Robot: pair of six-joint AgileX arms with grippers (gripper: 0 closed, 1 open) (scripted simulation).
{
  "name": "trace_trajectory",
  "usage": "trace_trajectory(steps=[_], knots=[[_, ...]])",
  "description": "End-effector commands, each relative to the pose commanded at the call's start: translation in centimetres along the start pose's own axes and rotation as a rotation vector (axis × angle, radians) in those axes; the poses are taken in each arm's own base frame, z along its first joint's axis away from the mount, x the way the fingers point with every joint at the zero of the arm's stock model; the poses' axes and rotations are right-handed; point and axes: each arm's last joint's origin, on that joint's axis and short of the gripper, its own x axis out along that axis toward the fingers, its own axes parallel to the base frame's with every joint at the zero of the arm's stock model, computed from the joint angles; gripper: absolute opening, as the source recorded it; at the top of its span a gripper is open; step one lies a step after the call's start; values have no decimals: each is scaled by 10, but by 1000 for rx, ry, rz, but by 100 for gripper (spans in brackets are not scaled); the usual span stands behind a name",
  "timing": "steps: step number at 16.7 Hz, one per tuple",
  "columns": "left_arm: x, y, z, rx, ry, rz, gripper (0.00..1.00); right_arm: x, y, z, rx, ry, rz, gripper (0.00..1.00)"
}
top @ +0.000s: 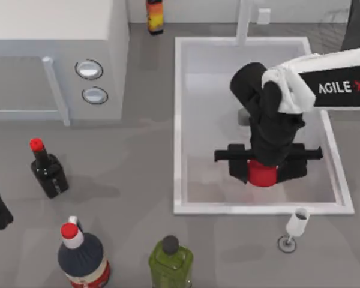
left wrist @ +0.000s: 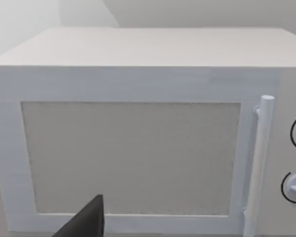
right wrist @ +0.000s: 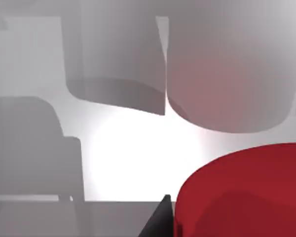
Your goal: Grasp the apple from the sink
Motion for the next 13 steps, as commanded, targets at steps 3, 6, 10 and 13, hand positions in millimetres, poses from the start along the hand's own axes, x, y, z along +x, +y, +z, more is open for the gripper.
trace_trajectory(steps=[3, 6, 10, 13], knots=[[0, 0, 0, 0, 0, 0, 100, -53, 4, 10, 0, 20, -11, 0], [0, 0, 0, 0, 0, 0, 100, -117, 2, 9, 0, 44, -23, 0], [0, 0, 0, 0, 0, 0, 100, -188, -6, -1, 0, 25, -13, 0], [0, 0, 0, 0, 0, 0, 100, -208, -10, -6, 0, 8, -4, 0]])
